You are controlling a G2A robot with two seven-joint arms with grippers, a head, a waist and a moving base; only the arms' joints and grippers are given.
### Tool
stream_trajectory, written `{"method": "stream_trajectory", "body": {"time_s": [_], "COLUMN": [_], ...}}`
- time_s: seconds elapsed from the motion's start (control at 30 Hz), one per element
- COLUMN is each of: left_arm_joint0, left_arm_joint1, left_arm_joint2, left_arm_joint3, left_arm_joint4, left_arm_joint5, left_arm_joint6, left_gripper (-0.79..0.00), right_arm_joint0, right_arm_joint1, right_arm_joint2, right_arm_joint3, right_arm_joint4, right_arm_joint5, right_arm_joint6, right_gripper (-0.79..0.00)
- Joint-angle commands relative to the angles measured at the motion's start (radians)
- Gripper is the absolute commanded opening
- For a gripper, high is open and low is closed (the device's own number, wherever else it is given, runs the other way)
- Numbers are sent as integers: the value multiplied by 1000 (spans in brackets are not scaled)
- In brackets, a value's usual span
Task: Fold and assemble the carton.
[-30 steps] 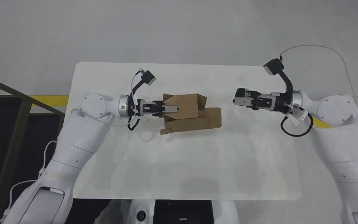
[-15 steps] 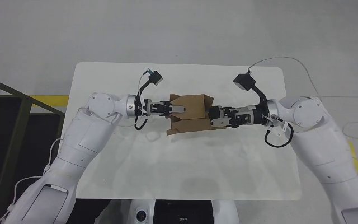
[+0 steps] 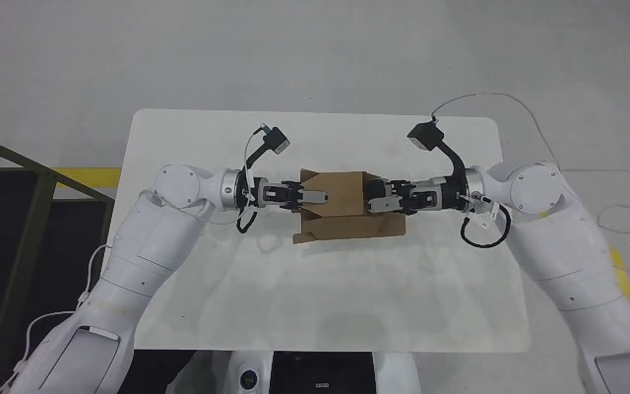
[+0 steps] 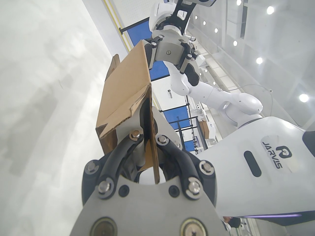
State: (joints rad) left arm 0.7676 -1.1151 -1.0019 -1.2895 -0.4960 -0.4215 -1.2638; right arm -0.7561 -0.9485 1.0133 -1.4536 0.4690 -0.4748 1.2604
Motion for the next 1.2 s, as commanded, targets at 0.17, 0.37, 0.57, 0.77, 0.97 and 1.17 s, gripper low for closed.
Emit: {"method": "stream_trajectory", "body": {"time_s": [0.17,0.37,0.57,0.77,0.97,1.17], "left_arm_joint0": [-1,-1,-1,-1,-4,-7], "left_arm_joint1": [-3,-6,-10,-13,-16,-18], "left_arm_joint2": [4,8,18,21,26,26], "left_arm_joint3": [-9,-12,-25,-24,-27,-25], "left_arm_joint4": [-8,-8,-8,-5,-5,-3], "left_arm_joint5": [4,7,8,7,5,5], "left_arm_joint6": [-1,-1,2,8,11,12], "left_gripper": [-785,-785,-785,-785,-785,-785], "right_arm_joint0": [9,32,45,54,58,59], "right_arm_joint1": [-17,-30,-44,-55,-63,-68], "right_arm_joint2": [-32,-52,-77,-94,-102,-101], "right_arm_joint3": [33,57,72,81,83,86], "right_arm_joint4": [43,59,60,53,46,40], "right_arm_joint5": [-25,-28,-24,-14,-3,5], "right_arm_joint6": [-16,-12,-21,-29,-30,-23], "right_gripper": [-292,-379,-416,-468,-616,-785]}}
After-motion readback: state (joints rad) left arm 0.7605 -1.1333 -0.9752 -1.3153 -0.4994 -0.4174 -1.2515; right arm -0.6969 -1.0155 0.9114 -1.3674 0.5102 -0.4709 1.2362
